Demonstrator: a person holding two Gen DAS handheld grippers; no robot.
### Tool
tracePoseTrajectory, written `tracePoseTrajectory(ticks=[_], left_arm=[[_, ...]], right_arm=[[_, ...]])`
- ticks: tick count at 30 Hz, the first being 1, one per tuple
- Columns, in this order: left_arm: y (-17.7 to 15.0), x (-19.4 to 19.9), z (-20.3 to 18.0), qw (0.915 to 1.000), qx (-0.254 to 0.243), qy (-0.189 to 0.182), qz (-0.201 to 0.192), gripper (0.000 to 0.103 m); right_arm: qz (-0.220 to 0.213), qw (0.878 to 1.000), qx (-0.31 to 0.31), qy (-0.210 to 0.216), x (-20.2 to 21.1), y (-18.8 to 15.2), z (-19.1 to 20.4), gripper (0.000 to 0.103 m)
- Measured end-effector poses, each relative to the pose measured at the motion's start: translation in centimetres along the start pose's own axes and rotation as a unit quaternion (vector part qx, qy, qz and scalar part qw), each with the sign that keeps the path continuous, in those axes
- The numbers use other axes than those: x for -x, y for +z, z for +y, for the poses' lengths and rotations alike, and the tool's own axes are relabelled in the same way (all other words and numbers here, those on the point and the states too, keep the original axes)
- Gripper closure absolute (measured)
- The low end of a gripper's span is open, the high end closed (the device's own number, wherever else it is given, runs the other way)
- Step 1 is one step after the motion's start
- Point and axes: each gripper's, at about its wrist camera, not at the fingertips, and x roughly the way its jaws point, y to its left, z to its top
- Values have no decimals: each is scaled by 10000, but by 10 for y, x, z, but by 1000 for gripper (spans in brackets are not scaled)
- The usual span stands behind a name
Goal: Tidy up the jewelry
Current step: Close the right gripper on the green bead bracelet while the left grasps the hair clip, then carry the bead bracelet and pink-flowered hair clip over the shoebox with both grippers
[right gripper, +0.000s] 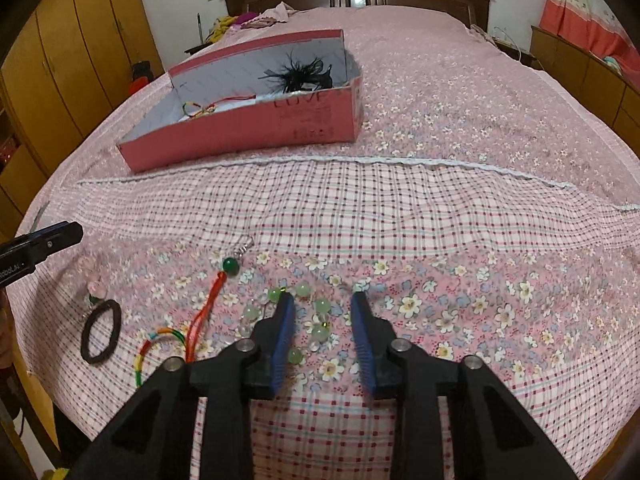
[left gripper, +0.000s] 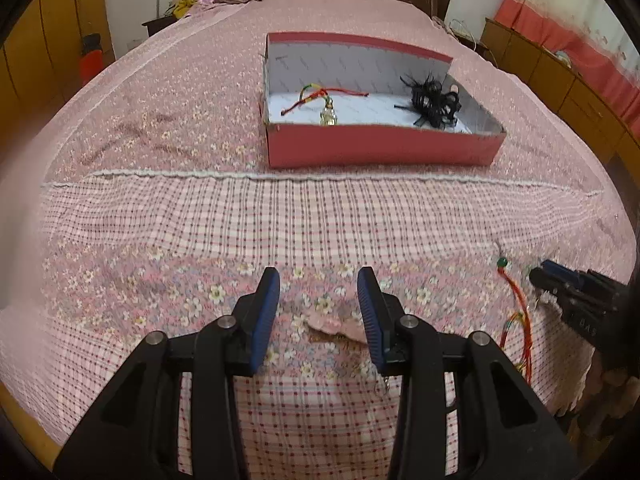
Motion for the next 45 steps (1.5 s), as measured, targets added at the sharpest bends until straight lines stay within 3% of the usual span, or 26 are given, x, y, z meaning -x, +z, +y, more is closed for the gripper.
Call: tracePoseTrajectory(ticks=[3, 6, 16, 26, 27, 29, 34, 45], left_arm=[[-4, -1, 1, 10000, -26, -16, 50, 71], [-9, -1, 2, 10000, -61, 13, 70, 71], [-27, 3, 8, 9997, -163, -37, 152, 71], [-29, 0, -1, 9984, -190, -458, 268, 71], [-29, 0, -2, 9982, -211, -493, 270, 70], [-28, 1, -7, 9981, -314, -464, 243, 57], [-29, -4, -16, 9973, -613, -327, 239, 48], [-30, -19, -25, 9945, -1017, -189, 175, 48]], right_arm=[[0, 10000, 39, -26, -2, -1, -1, 91], [-41, 10000, -16, 35, -1, -4, -3, 93], [-266, 9990, -214, 275, 14, -9, -11, 93], [-434, 9982, -194, 375, 30, -7, -6, 94], [-439, 9981, -193, 380, 30, -6, -7, 94], [-450, 9980, -192, 398, 31, -5, -6, 93], [-451, 9978, -211, 436, 33, -4, -7, 93], [-469, 9975, -247, 457, 35, -4, -10, 94]])
